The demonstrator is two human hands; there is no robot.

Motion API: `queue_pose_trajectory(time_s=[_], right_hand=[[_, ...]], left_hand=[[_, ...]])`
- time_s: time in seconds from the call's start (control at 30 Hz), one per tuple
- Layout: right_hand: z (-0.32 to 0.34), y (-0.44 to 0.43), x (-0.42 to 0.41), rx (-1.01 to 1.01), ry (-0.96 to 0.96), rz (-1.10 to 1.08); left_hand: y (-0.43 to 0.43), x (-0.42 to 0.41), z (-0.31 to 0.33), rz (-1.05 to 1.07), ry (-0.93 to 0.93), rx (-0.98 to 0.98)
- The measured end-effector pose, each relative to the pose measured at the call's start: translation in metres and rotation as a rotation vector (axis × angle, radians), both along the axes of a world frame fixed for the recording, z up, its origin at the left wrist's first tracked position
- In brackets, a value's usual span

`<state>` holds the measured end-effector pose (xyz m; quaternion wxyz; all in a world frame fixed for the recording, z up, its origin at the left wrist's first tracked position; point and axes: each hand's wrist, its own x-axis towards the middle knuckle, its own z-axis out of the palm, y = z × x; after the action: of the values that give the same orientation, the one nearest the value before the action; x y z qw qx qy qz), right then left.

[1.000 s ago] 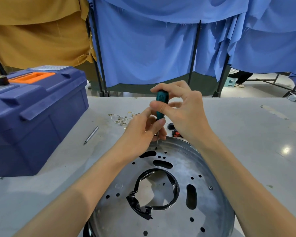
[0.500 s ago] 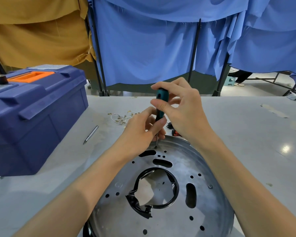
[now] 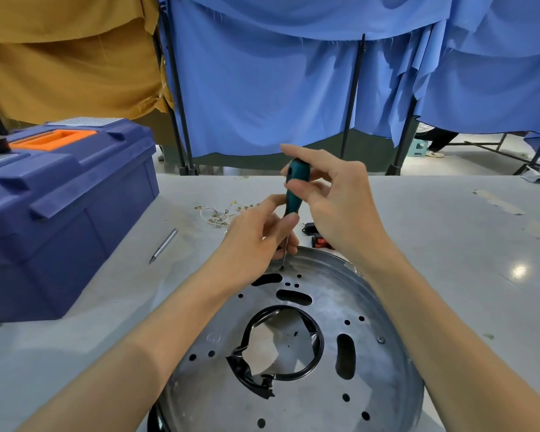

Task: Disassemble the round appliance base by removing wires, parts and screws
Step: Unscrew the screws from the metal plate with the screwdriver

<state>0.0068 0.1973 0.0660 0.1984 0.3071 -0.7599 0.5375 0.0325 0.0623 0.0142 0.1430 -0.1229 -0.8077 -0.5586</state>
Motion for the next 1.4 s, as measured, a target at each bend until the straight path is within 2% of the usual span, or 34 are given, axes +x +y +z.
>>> queue_pose_trajectory(time_s=[0.17, 0.43, 0.6, 0.8, 0.93, 1.03, 1.3, 1.4], right_hand=[[-0.0013, -0.0039, 0.0034, -0.007, -0.061, 0.092], [-0.0002, -0.0012, 0.0019, -0.006, -0.028, 0.05], [-0.0024, -0.0028, 0.0031, -0.05, -0.086, 0.15], [-0.0013, -0.0061, 0.0025, 0.003, 0.003, 0.083], [-0.0011, -0.0007, -0.0003, 0.008, -0.011, 0.059], [-0.0024, -0.0034, 0.0018, -0.019, -0.055, 0.13], [-0.0021, -0.0004, -0.0004, -0.016, -0.016, 0.023], [-0.0025, 0.0006, -0.0005, 0.012, -0.027, 0.044]], left_hand=[[-0.0002, 0.0009, 0.0009, 0.018, 0.039, -0.026], [0.0007, 0.0013, 0.0019, 0.035, 0.022, -0.012], [0.0015, 0.0002, 0.0002, 0.036, 0.032, -0.018], [-0.0012, -0.0005, -0.0017, 0.036, 0.016, 0.042], [0.0026, 0.001, -0.0031, 0.022, -0.001, 0.016], [0.0016, 0.0014, -0.0005, 0.029, 0.009, 0.014], [0.0038, 0.0019, -0.0022, 0.025, 0.015, 0.011], [0.0025, 0.0004, -0.0025, 0.028, 0.008, 0.012]])
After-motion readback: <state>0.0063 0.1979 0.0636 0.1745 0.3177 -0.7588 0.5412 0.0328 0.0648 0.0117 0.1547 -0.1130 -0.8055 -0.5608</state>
